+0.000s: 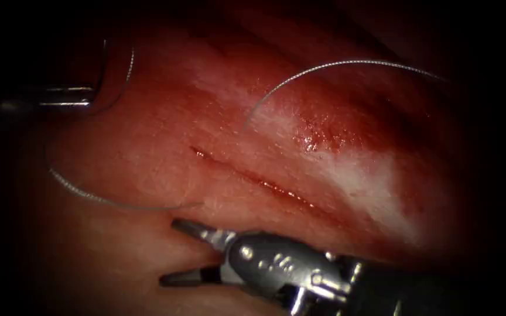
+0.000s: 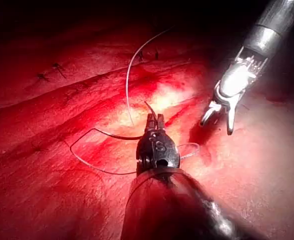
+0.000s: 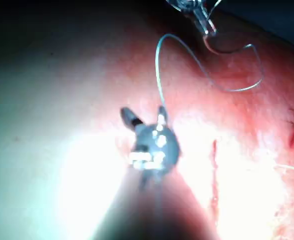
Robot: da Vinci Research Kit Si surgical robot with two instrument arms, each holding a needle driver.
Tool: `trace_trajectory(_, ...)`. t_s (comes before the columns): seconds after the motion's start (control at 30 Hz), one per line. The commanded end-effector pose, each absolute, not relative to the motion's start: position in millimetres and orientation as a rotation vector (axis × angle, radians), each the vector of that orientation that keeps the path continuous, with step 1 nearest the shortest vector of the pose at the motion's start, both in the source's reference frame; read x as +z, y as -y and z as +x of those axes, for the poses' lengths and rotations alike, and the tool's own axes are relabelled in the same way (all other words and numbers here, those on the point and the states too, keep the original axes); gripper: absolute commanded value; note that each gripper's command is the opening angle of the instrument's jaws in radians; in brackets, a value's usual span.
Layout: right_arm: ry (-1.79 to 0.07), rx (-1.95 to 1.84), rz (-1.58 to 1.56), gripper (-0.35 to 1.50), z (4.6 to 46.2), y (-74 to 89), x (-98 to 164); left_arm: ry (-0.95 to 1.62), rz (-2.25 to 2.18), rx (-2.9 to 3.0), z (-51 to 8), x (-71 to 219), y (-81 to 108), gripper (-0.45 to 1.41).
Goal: Wound Closure
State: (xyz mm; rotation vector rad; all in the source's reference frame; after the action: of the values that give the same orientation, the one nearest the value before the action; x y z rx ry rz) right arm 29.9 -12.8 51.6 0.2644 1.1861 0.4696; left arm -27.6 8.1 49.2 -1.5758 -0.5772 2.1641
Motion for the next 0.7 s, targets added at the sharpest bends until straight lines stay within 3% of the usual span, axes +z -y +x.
trace_trajectory(0.03, -1.164, 0.468, 0.251, 1.09, 29.3, 12.6, 55, 0.580, -1.576, 2.163, -28.1, 50, -7.7, -0.45)
trace_trajectory(0.2, -1.123, 0.464, 0.208, 0.99, 28.5, 11.6, 60, 0.576, -1.574, 2.164, -28.3, 50, -7.6, -0.45)
trace_trajectory(0.57, -1.069, 0.420, 0.156, 0.99, 30.3, 12.8, 68, 0.573, -1.572, 2.164, -28.6, 50, -7.4, -0.45)
trace_trajectory(0.63, -1.068, 0.416, 0.152, 0.73, 30.7, 13.3, 68, 0.572, -1.572, 2.165, -28.7, 50, -7.4, -0.45)
trace_trajectory(0.67, -1.071, 0.411, 0.155, 0.09, 30.7, 13.9, 68, 0.571, -1.572, 2.165, -28.7, 50, -7.4, -0.45)
trace_trajectory(0.7, -1.071, 0.411, 0.157, -0.35, 30.6, 14.0, 68, 0.571, -1.572, 2.165, -28.7, 50, -7.4, -0.45)
